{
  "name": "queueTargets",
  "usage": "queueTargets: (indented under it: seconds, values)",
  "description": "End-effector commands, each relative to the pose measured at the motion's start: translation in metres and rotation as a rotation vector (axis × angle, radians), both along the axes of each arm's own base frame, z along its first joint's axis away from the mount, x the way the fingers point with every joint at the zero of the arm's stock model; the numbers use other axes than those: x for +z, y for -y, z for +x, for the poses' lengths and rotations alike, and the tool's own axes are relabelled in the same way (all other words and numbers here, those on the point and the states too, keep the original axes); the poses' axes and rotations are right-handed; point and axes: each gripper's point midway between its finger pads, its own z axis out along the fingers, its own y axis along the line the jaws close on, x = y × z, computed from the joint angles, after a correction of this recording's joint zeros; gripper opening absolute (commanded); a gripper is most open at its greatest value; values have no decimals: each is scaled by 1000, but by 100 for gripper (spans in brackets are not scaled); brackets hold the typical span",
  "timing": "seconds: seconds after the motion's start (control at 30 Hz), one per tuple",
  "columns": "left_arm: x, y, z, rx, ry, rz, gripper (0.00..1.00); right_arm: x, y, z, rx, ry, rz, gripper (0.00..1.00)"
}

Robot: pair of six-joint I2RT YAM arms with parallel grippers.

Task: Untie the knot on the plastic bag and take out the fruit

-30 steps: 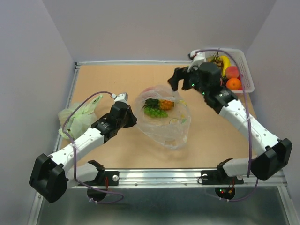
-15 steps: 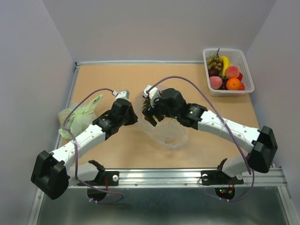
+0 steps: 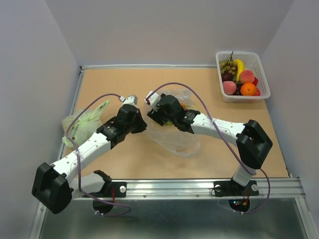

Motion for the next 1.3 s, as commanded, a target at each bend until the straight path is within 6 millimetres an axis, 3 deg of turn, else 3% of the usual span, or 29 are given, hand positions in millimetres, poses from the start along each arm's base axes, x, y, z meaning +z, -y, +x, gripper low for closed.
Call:
queueTargets:
  seconds: [0.0, 0.17, 0.43, 0.5, 0.63, 0.67, 0.77, 0.9, 1.17, 1.2, 1.27]
  values:
    - [32, 9, 2, -30, 60, -56, 0, 21, -5, 40, -31, 175, 11, 79]
    - [37, 8, 1, -19, 58, -63, 0, 2, -5, 57, 8, 175, -24, 83]
    - [34, 9, 0, -13, 37, -67, 0, -46, -13, 64, 92, 119, -77, 84]
    - [32, 9, -1, -16, 33, -65, 0, -50, -17, 66, 96, 128, -72, 83]
    - [27, 7, -2, -7, 22, -56, 0, -58, -21, 71, 91, 137, -62, 71]
    - [25, 4, -2, 4, 16, -52, 0, -55, -23, 70, 98, 138, -51, 56]
    - [22, 0, -3, 26, 11, -40, 0, -47, -25, 65, 115, 135, -23, 28]
    - [25, -11, 3, 94, 31, -20, 0, -33, -19, 54, 123, 133, 11, 3]
    - [36, -23, 19, 172, 72, 15, 0, 1, -10, 12, 183, 53, 123, 1]
    - [40, -24, 22, 178, 82, 18, 0, 13, -6, 7, 179, 57, 141, 1]
    - [38, -27, 26, 180, 80, 38, 0, 11, -7, -11, 226, -10, 166, 1]
